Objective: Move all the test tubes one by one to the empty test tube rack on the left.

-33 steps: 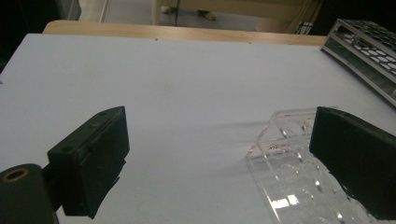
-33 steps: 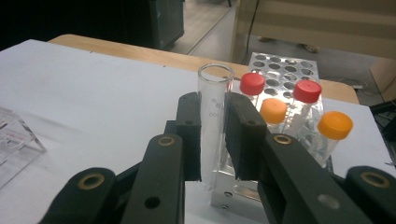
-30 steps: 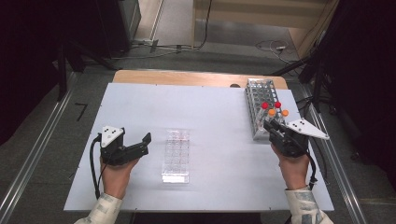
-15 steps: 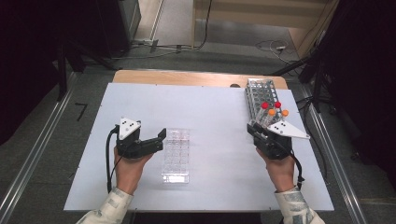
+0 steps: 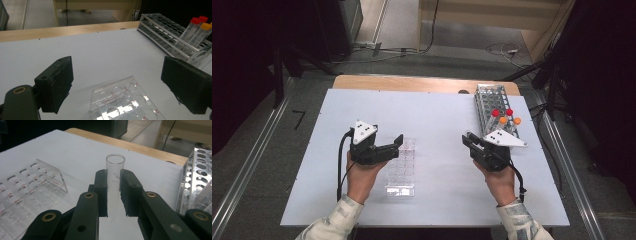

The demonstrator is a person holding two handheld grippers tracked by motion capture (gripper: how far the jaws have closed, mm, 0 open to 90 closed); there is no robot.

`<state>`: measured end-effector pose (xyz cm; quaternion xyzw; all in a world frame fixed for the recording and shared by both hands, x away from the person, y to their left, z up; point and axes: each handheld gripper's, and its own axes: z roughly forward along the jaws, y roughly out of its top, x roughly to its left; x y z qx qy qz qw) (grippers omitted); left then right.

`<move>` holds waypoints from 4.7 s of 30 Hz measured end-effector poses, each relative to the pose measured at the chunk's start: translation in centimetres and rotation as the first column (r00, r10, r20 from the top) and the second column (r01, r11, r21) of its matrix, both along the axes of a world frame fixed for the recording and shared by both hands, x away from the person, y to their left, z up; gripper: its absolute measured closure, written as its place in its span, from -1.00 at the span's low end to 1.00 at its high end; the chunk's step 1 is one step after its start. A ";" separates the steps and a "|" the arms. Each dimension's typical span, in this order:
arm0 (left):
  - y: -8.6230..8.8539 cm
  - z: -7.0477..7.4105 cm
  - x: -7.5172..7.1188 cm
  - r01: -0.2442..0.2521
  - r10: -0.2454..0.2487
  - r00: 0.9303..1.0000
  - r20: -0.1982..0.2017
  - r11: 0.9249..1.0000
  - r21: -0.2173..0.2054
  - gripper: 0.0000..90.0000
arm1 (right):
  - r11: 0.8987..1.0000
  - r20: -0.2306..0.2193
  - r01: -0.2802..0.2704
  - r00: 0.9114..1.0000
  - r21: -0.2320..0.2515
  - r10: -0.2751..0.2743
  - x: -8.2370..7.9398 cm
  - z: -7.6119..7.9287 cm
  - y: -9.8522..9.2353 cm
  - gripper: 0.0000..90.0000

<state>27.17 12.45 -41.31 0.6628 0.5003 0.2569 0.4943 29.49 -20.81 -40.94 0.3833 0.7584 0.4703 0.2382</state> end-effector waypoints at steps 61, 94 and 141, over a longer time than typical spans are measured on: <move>-4.0 2.4 0.5 0.278 -0.277 0.960 0.028 0.960 -0.039 0.28 | 0.979 0.009 -0.203 0.979 -0.016 0.204 -0.7 0.1 10.7 0.63; -2.7 3.0 1.6 0.191 -0.193 0.978 0.077 0.981 0.028 0.72 | 0.982 0.005 -0.191 0.982 0.008 0.190 -0.2 1.0 9.1 -0.04; -2.6 -1.3 2.9 0.187 -0.185 0.980 -0.071 0.982 0.027 0.13 | 1.000 -0.070 -0.014 0.997 0.017 0.015 1.2 -0.8 0.8 -0.41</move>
